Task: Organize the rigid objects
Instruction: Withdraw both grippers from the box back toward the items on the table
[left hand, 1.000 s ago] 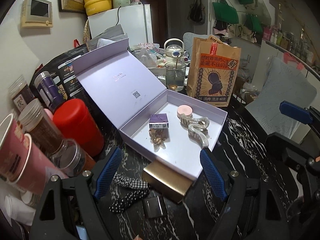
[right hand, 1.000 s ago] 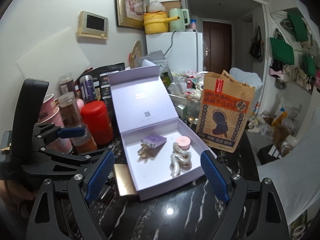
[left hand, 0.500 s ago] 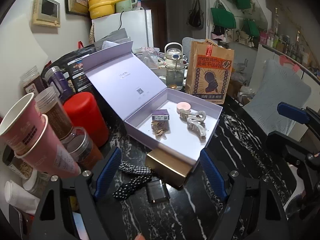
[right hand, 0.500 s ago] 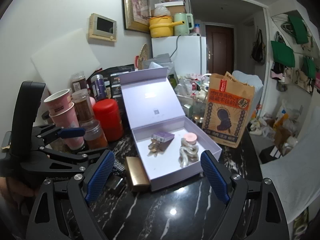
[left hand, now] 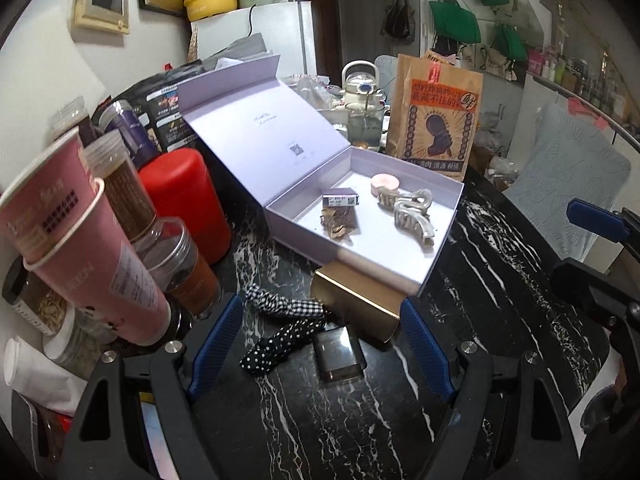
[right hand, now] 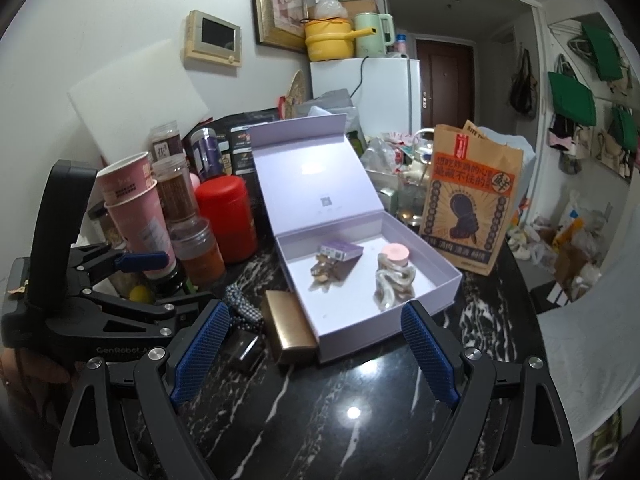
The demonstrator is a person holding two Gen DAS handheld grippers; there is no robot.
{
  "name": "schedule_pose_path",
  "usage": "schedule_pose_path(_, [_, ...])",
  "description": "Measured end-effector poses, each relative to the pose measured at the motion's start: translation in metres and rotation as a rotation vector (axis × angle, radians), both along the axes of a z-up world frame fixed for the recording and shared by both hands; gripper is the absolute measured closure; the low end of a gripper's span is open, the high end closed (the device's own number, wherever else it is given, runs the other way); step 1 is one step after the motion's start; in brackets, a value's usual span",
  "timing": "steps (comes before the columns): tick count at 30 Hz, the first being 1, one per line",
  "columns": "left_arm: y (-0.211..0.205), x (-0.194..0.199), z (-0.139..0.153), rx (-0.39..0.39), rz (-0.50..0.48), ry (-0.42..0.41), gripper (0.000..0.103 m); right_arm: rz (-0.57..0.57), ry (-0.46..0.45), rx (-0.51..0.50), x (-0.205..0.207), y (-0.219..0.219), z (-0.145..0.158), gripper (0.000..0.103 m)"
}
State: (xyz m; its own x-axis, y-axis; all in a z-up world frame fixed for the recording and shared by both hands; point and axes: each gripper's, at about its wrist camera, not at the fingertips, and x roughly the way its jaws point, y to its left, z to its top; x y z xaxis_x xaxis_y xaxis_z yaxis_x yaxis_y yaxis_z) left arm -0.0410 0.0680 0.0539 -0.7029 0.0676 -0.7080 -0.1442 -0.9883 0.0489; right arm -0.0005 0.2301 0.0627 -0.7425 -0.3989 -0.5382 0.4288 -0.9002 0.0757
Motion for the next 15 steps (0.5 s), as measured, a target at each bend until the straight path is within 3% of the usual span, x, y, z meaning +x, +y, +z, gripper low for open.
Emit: schedule_pose_path(15, [-0.020,-0.006,-0.048,0.044,0.007,-0.107,0.022,0.021,-0.065,0.002,-0.007,-0.018,-0.039,0.014])
